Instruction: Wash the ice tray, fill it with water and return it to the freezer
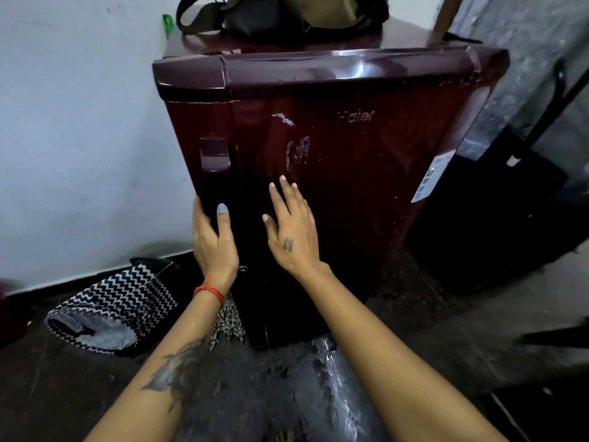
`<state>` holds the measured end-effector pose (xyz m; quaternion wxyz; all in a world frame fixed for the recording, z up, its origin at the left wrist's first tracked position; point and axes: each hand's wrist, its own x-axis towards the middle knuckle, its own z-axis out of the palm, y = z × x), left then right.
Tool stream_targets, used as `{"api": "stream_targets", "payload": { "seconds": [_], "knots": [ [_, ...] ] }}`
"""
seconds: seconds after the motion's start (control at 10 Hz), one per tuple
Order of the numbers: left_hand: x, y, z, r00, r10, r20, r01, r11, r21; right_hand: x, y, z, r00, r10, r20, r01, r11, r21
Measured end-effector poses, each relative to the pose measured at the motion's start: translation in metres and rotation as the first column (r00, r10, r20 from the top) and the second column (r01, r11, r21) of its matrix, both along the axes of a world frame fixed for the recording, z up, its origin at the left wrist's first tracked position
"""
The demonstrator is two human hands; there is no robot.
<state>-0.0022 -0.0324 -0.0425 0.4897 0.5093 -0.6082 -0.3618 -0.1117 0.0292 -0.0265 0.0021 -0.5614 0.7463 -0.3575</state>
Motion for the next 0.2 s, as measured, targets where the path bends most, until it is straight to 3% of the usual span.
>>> {"api": "stream_targets", "payload": {
  "seconds": [0.1, 0.2],
  "knots": [
    [-0.005, 0.018, 0.005, 0.995, 0.079, -0.059, -0.088, 0.98, -0.177, 0.001, 0.018, 0.007, 0.996, -0.036, 0.078, 0.043, 0.996, -0.08],
    [-0.016, 0.051, 0.008, 1.0, 0.013, 0.009, -0.007, 0.899, -0.438, -0.001, 0.048, 0.009, 0.986, -0.104, 0.127, 0.122, 0.983, -0.14]
  ]
}}
